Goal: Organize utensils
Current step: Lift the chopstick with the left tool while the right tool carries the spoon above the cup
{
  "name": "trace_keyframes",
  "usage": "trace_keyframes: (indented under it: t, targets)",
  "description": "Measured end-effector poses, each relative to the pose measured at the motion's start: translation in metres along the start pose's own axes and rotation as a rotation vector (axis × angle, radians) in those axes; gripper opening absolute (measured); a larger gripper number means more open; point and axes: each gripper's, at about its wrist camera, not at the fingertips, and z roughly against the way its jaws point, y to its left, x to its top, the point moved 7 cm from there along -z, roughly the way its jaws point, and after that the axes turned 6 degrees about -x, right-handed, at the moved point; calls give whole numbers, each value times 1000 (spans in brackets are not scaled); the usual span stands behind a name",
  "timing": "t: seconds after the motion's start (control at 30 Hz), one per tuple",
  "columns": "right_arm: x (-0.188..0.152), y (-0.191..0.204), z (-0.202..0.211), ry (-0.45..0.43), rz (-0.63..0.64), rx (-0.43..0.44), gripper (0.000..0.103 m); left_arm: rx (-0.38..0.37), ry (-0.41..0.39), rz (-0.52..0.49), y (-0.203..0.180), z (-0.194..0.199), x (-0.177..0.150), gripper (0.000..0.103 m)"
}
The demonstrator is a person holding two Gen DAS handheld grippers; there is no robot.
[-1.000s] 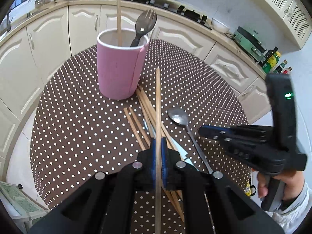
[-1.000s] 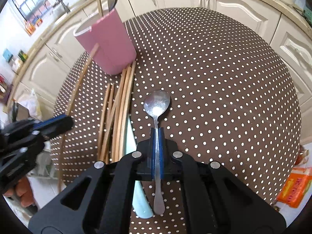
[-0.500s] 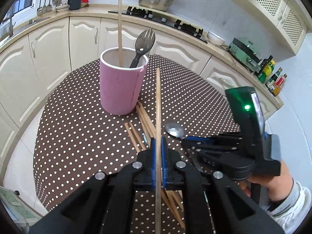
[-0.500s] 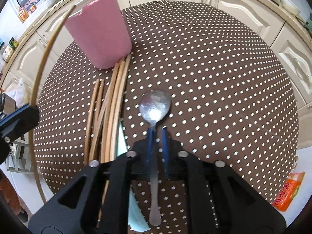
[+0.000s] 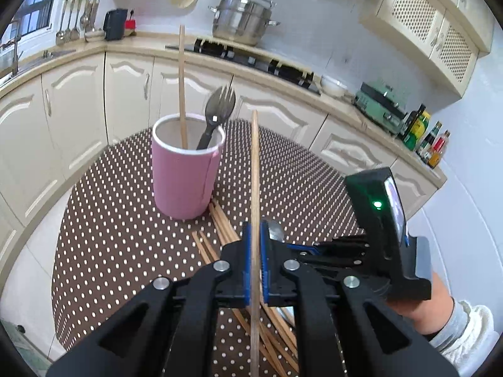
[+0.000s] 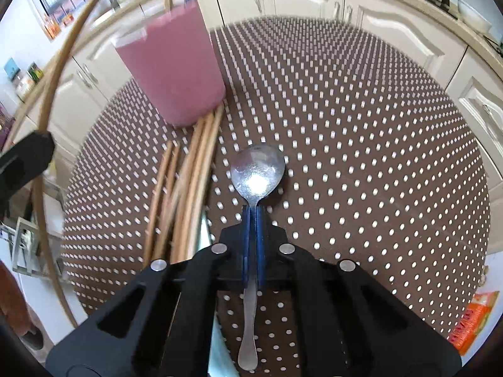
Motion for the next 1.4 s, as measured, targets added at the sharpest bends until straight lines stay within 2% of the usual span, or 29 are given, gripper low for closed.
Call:
trace_keyframes:
  t: [0.2, 0.37, 0.53, 0.63, 0.8, 0.93, 1.2, 1.4]
  targets:
    - [28, -6, 54, -188, -48, 59, 4, -13, -151, -15, 0, 21, 24, 5]
    - [58, -3, 106, -380, -68, 136, 4, -12, -320, -19, 5, 40, 52, 5]
    - [91, 14, 133, -472, -38, 194, 2, -2, -427, -12, 15, 47, 85, 5]
    - [115, 25, 137, -506, -19, 210, 2, 27, -511, -19, 24, 47, 106, 5]
    - [138, 42, 141, -538, 16, 209, 2, 43, -586, 5, 38, 42, 135, 5]
    - [147, 39, 139, -553, 32, 195, 2, 37, -647, 4, 40, 41, 153, 5]
    - [148, 29, 131, -550, 62, 140, 2, 89, -762, -54, 36, 35, 170, 5]
    - [143, 30, 118, -535, 76, 127, 2, 145, -788, -97, 38, 19, 167, 5]
